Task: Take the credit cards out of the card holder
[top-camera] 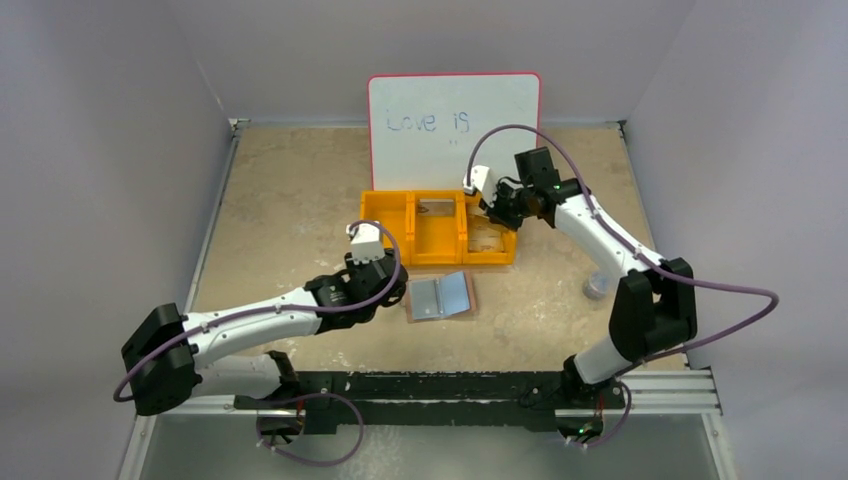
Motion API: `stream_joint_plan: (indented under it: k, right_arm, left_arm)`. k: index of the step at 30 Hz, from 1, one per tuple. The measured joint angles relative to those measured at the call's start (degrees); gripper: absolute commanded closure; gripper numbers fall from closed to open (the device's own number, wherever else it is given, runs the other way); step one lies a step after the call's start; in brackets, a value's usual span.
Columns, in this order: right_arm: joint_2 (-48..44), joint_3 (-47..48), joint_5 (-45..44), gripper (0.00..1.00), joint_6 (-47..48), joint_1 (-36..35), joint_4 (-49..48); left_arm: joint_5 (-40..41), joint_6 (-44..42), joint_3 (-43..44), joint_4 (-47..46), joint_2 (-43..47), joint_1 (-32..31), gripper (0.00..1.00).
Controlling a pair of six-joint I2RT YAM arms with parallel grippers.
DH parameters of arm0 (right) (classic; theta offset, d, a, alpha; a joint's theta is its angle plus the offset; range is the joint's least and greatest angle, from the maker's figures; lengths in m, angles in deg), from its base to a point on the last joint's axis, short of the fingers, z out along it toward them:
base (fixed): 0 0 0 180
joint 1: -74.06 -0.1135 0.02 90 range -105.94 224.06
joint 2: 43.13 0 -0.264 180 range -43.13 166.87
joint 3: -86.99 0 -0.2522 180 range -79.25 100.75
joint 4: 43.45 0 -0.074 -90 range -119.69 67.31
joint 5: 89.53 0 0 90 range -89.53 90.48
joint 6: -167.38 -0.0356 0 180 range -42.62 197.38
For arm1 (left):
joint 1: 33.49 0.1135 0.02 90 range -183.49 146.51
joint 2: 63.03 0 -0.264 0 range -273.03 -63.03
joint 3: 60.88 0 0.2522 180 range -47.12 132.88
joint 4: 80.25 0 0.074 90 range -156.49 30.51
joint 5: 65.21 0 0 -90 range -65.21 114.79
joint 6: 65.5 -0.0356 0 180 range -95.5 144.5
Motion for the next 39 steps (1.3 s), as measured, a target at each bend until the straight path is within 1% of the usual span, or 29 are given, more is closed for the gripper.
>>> stream_joint_plan:
  k: [8,12,18,25,32,35,39]
  right_arm:
    - [6.16,4.0,1.75,1.0,4.24,0.02,3.17]
    - [9.35,5.18,1.75,1.0,5.49,0.02,4.85]
    - [10.62,5.66,1.79,1.0,7.17,0.09,6.16]
    - [15.67,11.26,3.65,1.0,8.02,1.18,7.28]
    - [17.75,11.85,4.48,1.0,9.92,1.46,8.92]
    - [18.18,12.24,4.59,0.99,10.71,1.49,9.79]
    - [20.52,15.74,5.46,0.98,11.39,1.68,11.76]
  left_arm:
    - [0.83,0.0,0.0,1.03,1.42,0.0,0.5]
    - [1.25,0.07,-0.02,2.05,3.91,0.0,0.49]
    - [1.97,0.07,-0.15,2.99,6.86,0.37,0.48]
    - [2.54,-0.02,-0.15,4.96,7.39,1.18,0.48]
    - [3.06,-0.04,-0.15,6.36,9.31,2.21,0.48]
    - [3.17,-0.04,-0.15,6.47,9.51,2.36,0.48]
    - [3.19,-0.02,-0.15,7.41,9.81,2.58,0.48]
